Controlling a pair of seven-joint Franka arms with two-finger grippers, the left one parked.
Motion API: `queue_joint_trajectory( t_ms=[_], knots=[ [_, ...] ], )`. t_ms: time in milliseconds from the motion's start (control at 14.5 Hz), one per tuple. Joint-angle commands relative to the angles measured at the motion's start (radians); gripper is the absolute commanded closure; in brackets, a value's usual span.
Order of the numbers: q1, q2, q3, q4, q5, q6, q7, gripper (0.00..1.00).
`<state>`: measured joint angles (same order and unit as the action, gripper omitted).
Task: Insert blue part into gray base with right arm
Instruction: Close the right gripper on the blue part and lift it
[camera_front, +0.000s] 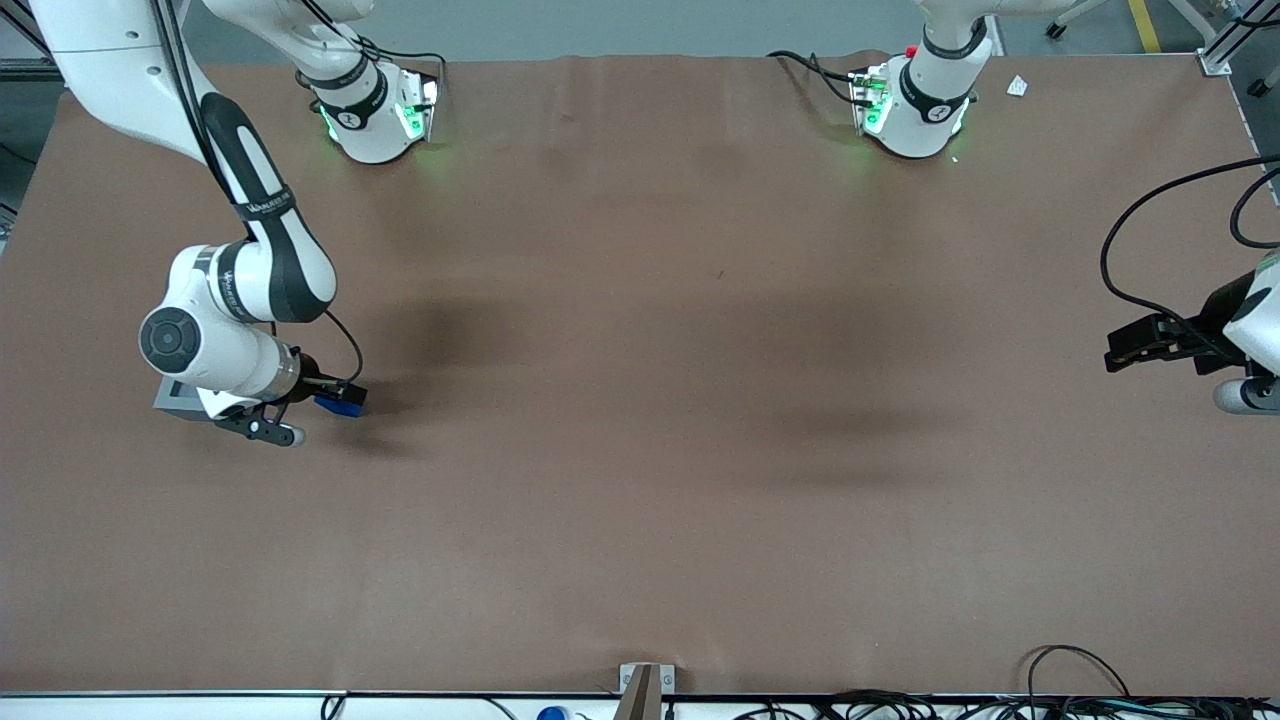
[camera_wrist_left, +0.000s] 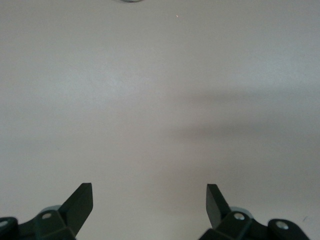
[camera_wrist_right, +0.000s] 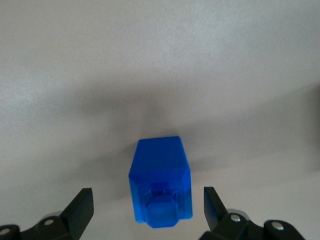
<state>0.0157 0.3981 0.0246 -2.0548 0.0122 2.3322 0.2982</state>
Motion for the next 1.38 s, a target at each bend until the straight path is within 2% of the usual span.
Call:
queue_joint_trajectory(
  t_ms=[0,208,415,692,761,899,969,1038,1176,1314],
  knots=[
    [-0.002,-0.004,0.0,-0.019,-0.038,0.05,0.01,0.05],
    [0.0,-0.005,0.0,-0.057,-0.04,0.113,0.01,0.05],
    [0.0,-0.005,0.0,-0.057,-0.038,0.107,0.01,0.07],
    [-0.006,-0.005,0.001,-0.059,-0.038,0.096,0.013,0.24],
    [-0.006,-0.005,0.0,-0.059,-0.038,0.096,0.007,0.32],
    [-0.008,-0.007,0.0,-0.059,-0.038,0.095,0.002,0.74],
    [-0.007,-0.007,0.0,-0.057,-0.038,0.093,-0.001,0.88],
    [-0.006,-0.007,0.0,-0.056,-0.038,0.09,-0.019,0.96],
    [-0.019,-0.007,0.0,-0.004,-0.038,0.029,-0.088,0.99],
    [-0.048,-0.019,0.0,0.076,-0.04,-0.139,-0.164,0.99]
  ],
)
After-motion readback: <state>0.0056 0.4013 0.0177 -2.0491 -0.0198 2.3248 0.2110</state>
